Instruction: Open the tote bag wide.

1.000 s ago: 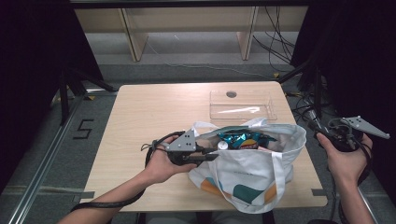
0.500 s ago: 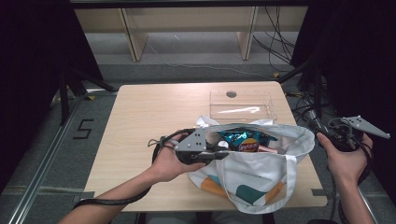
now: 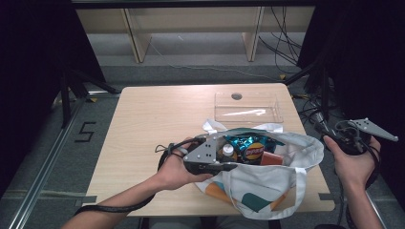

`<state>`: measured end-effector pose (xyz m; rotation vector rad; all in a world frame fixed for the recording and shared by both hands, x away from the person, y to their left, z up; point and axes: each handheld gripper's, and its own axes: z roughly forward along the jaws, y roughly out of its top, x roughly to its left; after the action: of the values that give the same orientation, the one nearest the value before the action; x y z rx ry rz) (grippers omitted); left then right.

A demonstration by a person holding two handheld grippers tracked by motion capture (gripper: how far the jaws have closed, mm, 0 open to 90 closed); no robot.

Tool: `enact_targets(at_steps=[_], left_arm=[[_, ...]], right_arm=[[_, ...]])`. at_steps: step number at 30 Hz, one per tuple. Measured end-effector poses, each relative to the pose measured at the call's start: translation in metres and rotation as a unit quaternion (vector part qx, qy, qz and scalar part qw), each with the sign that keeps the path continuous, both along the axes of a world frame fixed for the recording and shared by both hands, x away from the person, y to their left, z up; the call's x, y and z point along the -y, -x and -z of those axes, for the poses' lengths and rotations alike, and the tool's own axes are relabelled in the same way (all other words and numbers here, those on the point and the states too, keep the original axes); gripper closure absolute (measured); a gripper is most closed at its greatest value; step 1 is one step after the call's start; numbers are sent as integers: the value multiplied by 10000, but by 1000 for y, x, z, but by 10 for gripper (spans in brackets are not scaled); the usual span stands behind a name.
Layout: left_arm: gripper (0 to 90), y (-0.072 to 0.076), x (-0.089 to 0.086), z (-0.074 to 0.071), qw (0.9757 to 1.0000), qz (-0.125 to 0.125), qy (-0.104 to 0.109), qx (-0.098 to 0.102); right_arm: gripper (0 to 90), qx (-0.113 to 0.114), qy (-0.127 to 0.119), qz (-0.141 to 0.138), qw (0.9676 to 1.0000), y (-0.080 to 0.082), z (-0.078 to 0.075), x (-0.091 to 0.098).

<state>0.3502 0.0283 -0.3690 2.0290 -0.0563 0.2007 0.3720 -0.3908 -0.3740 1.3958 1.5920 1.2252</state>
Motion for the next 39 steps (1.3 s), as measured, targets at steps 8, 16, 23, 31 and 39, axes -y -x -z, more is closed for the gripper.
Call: enact_targets(at_steps=[8,16,23,31,39], left_arm=[[806,8,6,11,9992,292,-254,-67],[806,15,18,33,9967,414,-704,4],[806,10,23,46,9966,269,-750,-229],[805,4,27,61,9956,92,-847,-378],[799,-1,31,77,9944,-131,-902,-532]], right_arm=[[490,-58,-54,21,10000,0,1,-1],[490,123,44,48,9999,-1,0,1],[490,0,40,-32,10000,-1,0,1],[490,-50,27,-48,10000,-1,1,-3],[489,-117,-28,-113,9999,0,-1,-6]])
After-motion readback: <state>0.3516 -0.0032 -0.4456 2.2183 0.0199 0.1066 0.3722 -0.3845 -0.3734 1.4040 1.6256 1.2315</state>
